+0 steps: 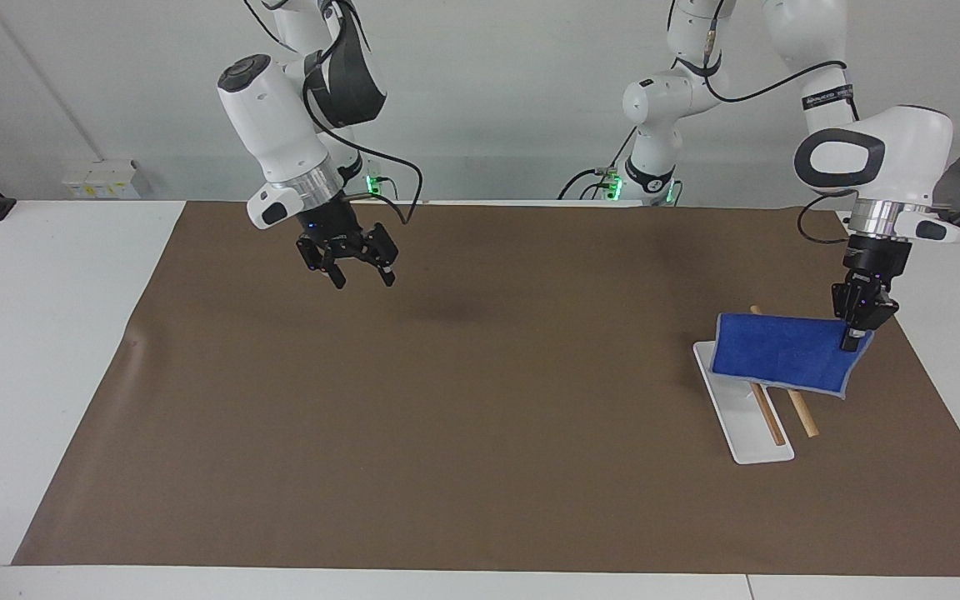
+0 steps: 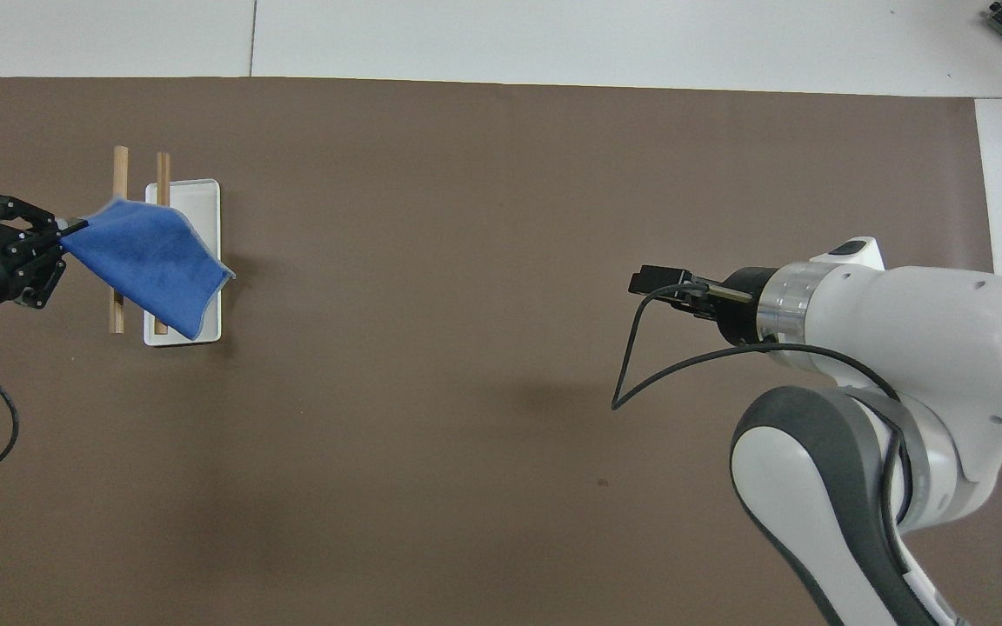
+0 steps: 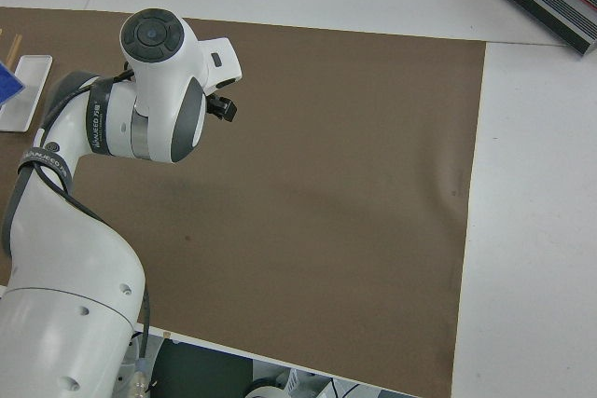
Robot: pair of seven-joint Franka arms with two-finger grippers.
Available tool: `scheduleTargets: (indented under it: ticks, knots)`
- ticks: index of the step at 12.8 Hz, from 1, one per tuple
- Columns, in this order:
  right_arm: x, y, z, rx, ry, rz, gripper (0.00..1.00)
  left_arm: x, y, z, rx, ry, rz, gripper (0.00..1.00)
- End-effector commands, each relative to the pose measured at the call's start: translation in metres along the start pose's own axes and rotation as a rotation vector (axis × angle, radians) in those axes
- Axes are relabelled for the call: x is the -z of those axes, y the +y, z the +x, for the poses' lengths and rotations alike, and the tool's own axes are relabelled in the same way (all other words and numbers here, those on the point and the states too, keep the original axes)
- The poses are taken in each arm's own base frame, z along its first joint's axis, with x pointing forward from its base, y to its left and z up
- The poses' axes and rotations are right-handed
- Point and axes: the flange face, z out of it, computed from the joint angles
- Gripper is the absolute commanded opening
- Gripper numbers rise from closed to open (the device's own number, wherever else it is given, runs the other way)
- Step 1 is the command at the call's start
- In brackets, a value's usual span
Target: Right arm passes towel to left arm to hang
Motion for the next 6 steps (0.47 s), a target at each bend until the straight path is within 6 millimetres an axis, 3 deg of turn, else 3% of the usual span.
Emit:
scheduleTargets:
  ticks: [1,3,4,6]
  knots:
    - [0.015,0.006,0.01,0.03,0.003,-0.06,1.0,-0.01,-0.002,0.006,-0.006,0.032,-0.009,0.0]
    - [0.019,0.014,0.014,0.04,0.009,-0.092,1.0,-0.029,-0.006,-0.001,-0.015,0.053,-0.01,0.0]
    - [0.021,0.014,0.016,0.04,0.013,-0.092,1.0,-0.038,0.0,-0.014,-0.035,0.05,-0.018,0.0]
    - [0.032,0.01,0.02,0.058,0.018,-0.107,1.0,-0.038,0.016,-0.015,-0.031,0.053,-0.047,0.0]
